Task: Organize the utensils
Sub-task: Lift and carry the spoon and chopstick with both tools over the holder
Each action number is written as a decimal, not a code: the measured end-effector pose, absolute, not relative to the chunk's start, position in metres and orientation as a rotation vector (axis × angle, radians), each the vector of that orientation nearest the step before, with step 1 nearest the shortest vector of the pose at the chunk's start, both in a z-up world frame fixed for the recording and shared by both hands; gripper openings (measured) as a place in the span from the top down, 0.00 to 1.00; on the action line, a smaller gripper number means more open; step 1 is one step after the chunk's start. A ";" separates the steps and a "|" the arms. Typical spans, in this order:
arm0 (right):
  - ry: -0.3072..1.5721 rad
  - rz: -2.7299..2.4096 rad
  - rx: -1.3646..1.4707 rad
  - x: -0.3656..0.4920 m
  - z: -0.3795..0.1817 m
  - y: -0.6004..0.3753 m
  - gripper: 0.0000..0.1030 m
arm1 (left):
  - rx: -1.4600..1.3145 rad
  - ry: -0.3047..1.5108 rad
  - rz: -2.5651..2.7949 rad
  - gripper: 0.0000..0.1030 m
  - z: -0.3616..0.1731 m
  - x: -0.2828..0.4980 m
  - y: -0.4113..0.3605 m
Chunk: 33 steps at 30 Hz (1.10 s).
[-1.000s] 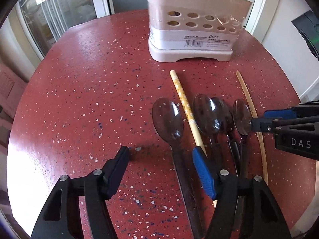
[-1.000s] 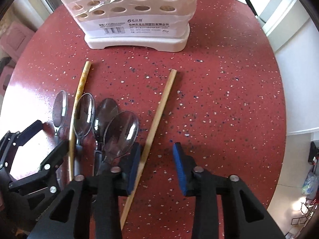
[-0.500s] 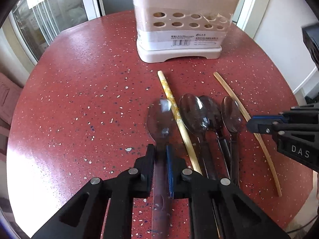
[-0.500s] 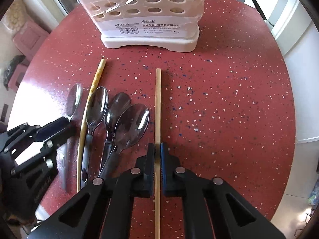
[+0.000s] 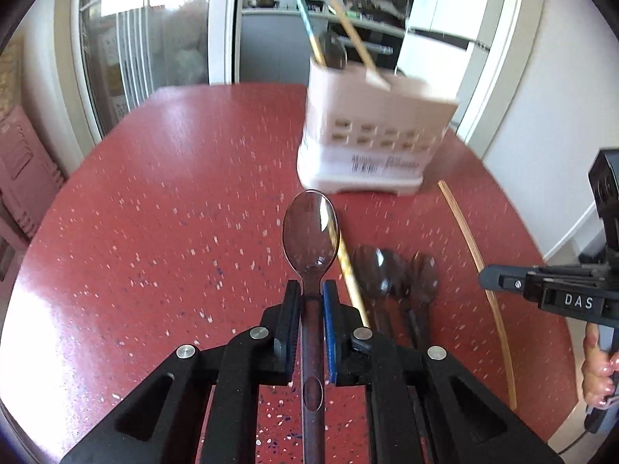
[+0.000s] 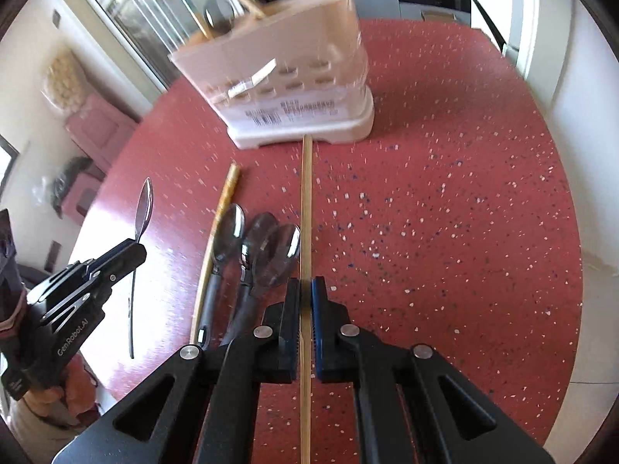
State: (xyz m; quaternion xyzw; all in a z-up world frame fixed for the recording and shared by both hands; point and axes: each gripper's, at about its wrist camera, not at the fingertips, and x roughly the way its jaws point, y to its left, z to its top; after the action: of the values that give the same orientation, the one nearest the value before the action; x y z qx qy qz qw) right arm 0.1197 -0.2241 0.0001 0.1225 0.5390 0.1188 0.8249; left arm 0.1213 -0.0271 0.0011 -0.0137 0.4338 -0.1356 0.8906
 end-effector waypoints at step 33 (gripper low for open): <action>0.538 0.295 0.261 0.242 0.162 -0.236 0.94 | -0.226 0.462 -0.305 0.60 0.142 0.263 -0.041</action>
State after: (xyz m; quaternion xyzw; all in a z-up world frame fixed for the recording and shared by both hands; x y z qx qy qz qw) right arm 0.2421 -0.2355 0.1624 0.1280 0.2641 0.1449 0.9449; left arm 0.2627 -0.0408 0.1415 -0.1112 0.2274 -0.1503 0.9557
